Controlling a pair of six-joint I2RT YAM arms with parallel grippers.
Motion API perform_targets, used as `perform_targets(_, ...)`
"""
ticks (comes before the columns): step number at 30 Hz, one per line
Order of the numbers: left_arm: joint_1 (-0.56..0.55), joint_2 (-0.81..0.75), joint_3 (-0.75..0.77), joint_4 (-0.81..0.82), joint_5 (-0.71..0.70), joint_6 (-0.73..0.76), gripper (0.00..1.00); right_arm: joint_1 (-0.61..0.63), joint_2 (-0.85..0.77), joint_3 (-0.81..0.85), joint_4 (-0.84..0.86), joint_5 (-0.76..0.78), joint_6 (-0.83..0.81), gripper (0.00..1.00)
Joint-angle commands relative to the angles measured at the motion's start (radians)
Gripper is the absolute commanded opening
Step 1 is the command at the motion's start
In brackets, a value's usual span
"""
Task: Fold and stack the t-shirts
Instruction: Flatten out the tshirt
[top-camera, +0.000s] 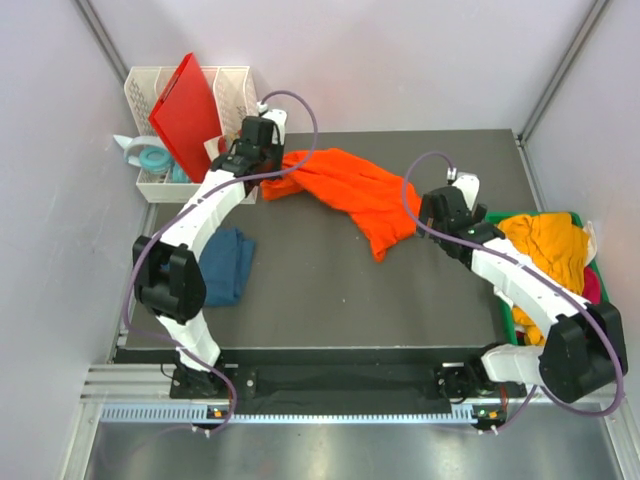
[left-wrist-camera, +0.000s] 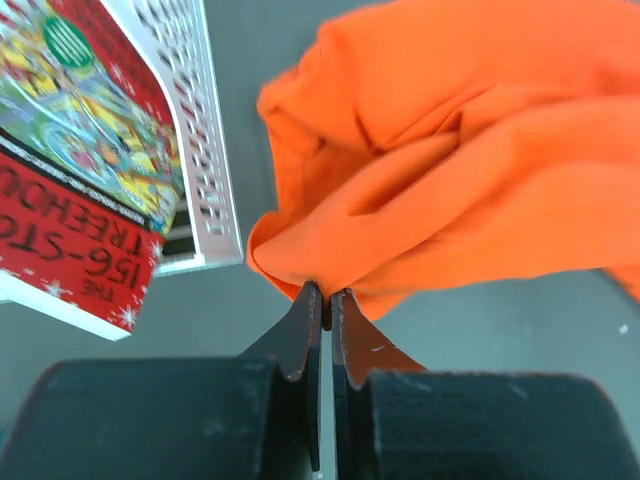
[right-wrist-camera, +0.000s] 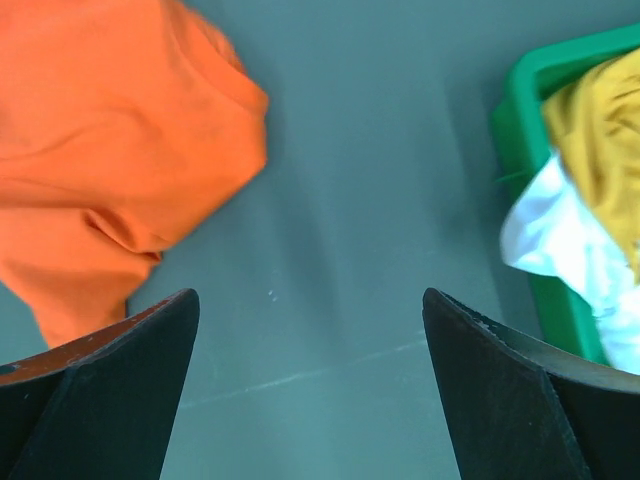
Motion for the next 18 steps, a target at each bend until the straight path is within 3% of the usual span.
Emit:
perform_targets(1, -0.008, 0.037, -0.009, -0.035, 0.022, 0.022, 0.0, 0.036, 0.045, -0.013, 0.074, -0.08, -0.009, 0.91)
perform_targets(6, -0.009, 0.058, -0.02, -0.027, 0.047, -0.001, 0.0, 0.122, 0.135, 0.033, 0.1, -0.146, -0.07, 0.85)
perform_targets(12, -0.011, 0.075, 0.0, -0.035, 0.054, -0.013, 0.0, 0.24, 0.287, 0.18, 0.095, -0.163, -0.127, 0.84)
perform_targets(18, -0.011, 0.06, -0.009, -0.038, 0.042, -0.001, 0.0, 0.25, 0.402, 0.244, 0.075, -0.181, -0.102, 0.68)
